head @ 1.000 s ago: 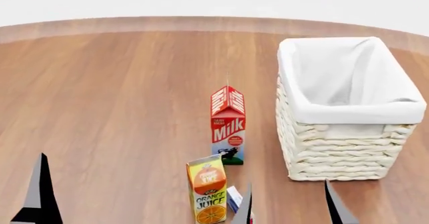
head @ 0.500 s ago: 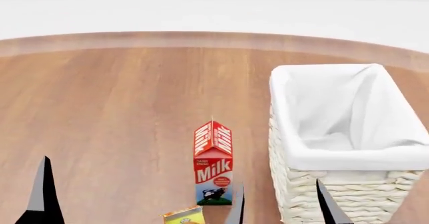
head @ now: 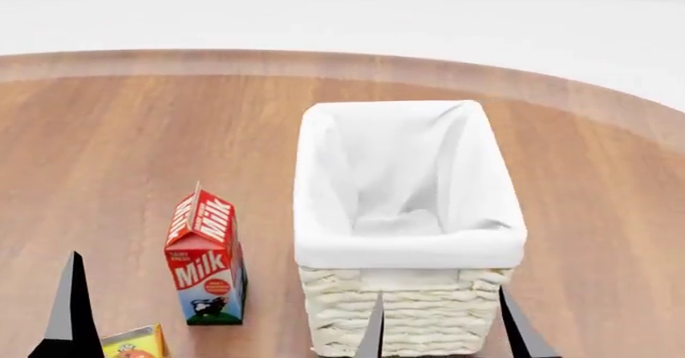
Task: Pick up the tomato sauce, and put it in the basket.
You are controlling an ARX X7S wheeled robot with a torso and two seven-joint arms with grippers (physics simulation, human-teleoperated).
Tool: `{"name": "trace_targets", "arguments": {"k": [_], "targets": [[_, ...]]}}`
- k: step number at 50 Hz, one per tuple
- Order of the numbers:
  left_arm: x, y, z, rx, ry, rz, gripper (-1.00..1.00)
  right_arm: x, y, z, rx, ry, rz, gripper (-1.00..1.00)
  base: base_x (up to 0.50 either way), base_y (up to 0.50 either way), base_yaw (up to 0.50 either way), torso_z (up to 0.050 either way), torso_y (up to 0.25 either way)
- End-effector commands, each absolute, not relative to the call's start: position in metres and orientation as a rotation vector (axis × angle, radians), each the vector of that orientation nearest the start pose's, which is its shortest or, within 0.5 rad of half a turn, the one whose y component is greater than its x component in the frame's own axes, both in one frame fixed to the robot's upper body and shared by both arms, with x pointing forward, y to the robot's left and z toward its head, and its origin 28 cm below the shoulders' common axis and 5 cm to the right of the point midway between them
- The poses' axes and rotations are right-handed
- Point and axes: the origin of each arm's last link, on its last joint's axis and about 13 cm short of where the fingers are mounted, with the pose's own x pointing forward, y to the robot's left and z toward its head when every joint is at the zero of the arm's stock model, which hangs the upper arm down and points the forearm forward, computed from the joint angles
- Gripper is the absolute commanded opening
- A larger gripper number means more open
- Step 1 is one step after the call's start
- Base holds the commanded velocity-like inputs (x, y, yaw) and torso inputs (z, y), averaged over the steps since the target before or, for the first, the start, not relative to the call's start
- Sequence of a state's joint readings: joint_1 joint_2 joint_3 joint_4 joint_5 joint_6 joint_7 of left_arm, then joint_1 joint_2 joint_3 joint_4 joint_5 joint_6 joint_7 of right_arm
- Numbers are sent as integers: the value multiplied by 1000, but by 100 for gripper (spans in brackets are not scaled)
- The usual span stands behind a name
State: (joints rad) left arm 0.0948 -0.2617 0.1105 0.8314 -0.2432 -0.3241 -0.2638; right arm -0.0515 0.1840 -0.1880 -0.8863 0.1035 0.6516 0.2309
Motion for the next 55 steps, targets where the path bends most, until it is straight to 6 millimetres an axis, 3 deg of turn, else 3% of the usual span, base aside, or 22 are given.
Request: {"name": "trace_targets", "arguments": {"k": [1,25,41,51,55], "targets": [[161,208,142,-41,-356,-42,100,161,-83,133,-55,-158,57,100,0,-500,0,0,0],[161,207,144,-39,-353,-42,100,165,-84,128,-67,-136,25,100,0,-498,0,0,0],[162,208,143,-40,-352,-42,100,163,-84,130,-78,-147,37,100,9,-9,0,0,0],[162,208,143,-39,-349,-39,100,163,-84,130,-80,-149,42,100,476,0,0,0,0],[162,208,142,-38,-347,-40,100,169,-86,130,-130,-144,-40,100,303,0,0,0,3]]}}
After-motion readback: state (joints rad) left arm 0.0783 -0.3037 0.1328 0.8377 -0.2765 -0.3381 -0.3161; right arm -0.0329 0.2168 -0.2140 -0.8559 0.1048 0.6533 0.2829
